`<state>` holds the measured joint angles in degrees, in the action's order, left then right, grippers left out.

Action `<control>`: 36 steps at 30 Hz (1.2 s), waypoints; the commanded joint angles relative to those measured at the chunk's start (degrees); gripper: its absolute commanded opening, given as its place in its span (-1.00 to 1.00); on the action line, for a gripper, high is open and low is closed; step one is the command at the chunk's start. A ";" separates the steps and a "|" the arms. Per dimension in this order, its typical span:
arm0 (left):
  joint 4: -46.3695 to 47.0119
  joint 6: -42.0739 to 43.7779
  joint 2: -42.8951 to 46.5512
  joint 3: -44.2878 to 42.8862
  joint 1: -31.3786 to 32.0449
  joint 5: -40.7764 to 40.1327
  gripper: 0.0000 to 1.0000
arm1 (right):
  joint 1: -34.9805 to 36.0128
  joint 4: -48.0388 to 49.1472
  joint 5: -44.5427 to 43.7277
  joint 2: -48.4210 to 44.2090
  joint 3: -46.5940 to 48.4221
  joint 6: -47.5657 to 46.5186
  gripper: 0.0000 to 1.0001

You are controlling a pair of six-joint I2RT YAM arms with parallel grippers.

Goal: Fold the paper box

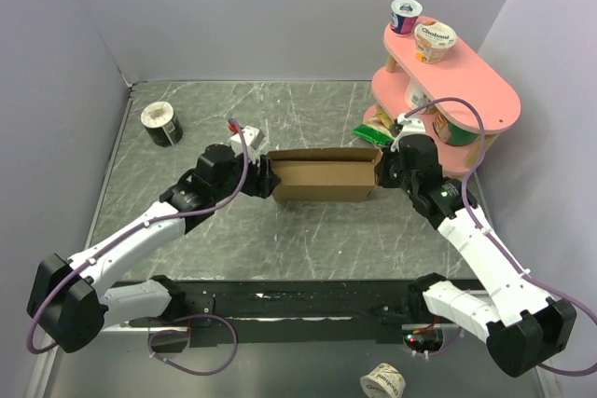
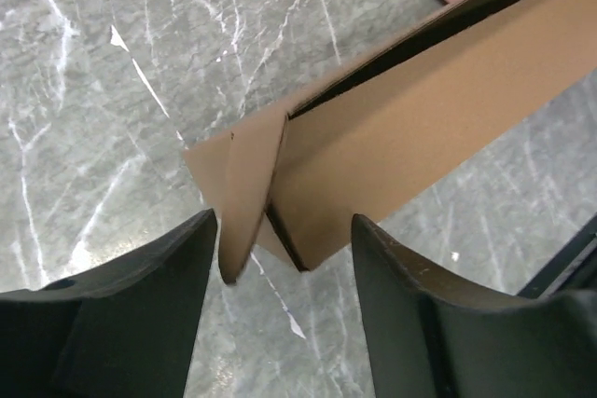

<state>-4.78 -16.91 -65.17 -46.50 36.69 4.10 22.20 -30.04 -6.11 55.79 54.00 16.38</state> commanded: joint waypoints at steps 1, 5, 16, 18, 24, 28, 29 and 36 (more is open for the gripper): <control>2.14 -2.96 1.89 -0.08 -2.58 4.34 0.25 | 0.04 3.76 0.75 -1.47 0.58 -0.12 -1.00; 1.44 -2.96 3.72 -0.52 -5.04 5.13 0.44 | 0.04 3.06 0.84 -0.86 1.11 -0.30 -1.00; -2.43 -1.02 3.82 -3.16 -9.26 10.49 0.16 | 0.04 2.80 0.93 -0.33 1.81 -0.65 -1.00; -2.78 -0.94 3.47 -3.42 -9.26 11.54 -0.02 | 0.04 2.88 1.01 -0.33 1.73 -0.56 -1.00; -2.43 -1.46 3.03 -3.33 -9.26 12.51 -0.54 | 0.13 3.59 1.45 -0.68 1.20 0.40 -1.00; -0.94 -2.16 2.33 -3.51 -9.26 14.70 -0.66 | 0.92 3.94 0.49 0.10 0.50 0.76 -1.00; -1.02 -2.25 1.98 -3.68 -9.26 14.97 -0.64 | 1.18 3.94 0.22 0.20 0.32 0.84 -1.00; -1.82 -1.46 2.06 -4.65 -9.26 13.48 -0.22 | 1.80 4.29 -3.20 -0.33 -0.12 0.76 -1.00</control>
<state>-7.97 -18.55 -63.79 -48.34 27.57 17.19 23.49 -29.56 -6.66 56.12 53.89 16.27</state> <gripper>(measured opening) 0.380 0.038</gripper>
